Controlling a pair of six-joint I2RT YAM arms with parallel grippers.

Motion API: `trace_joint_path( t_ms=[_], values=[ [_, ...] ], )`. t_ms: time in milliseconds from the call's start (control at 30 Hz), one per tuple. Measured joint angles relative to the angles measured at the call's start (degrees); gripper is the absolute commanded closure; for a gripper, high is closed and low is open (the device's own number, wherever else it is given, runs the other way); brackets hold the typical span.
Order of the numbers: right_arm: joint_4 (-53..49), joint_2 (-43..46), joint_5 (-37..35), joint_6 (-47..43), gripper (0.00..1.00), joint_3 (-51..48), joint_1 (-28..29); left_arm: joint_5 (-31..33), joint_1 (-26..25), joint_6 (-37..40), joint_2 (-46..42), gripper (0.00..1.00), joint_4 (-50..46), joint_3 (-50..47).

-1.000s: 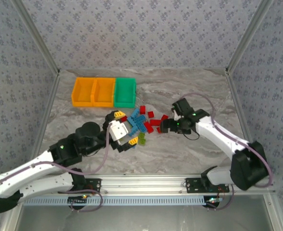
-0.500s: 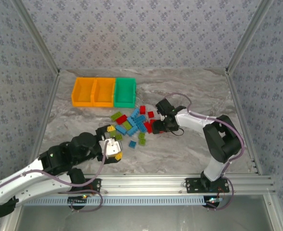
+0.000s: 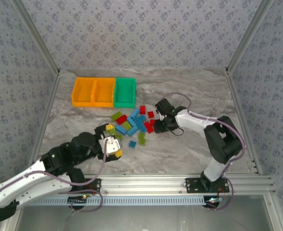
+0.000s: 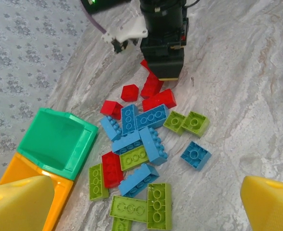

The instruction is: Sort the legos into containers by color

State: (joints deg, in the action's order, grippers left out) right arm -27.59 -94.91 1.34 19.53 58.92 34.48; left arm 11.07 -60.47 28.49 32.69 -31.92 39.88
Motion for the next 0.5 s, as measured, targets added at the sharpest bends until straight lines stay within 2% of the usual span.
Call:
trace_joint_path(
  t_ms=[133,233,367,500],
  values=[
    [-1.4,10.5,-3.2,0.8,0.59,1.7,2.3,0.4,4.0,-2.9,0.5,0.01,3.0,-0.8],
    [-0.7,13.1,-5.9,0.7,0.59,7.6,5.9,2.2,9.2,-9.2,2.0,0.01,6.4,-0.9],
    [4.9,6.2,-7.5,-0.2,0.58,20.0,9.6,5.2,18.3,-20.0,6.1,0.01,6.5,2.6],
    [9.8,-8.4,-10.1,-3.0,0.58,34.6,9.9,8.1,21.1,-25.9,11.0,0.01,6.5,6.8]
  ],
)
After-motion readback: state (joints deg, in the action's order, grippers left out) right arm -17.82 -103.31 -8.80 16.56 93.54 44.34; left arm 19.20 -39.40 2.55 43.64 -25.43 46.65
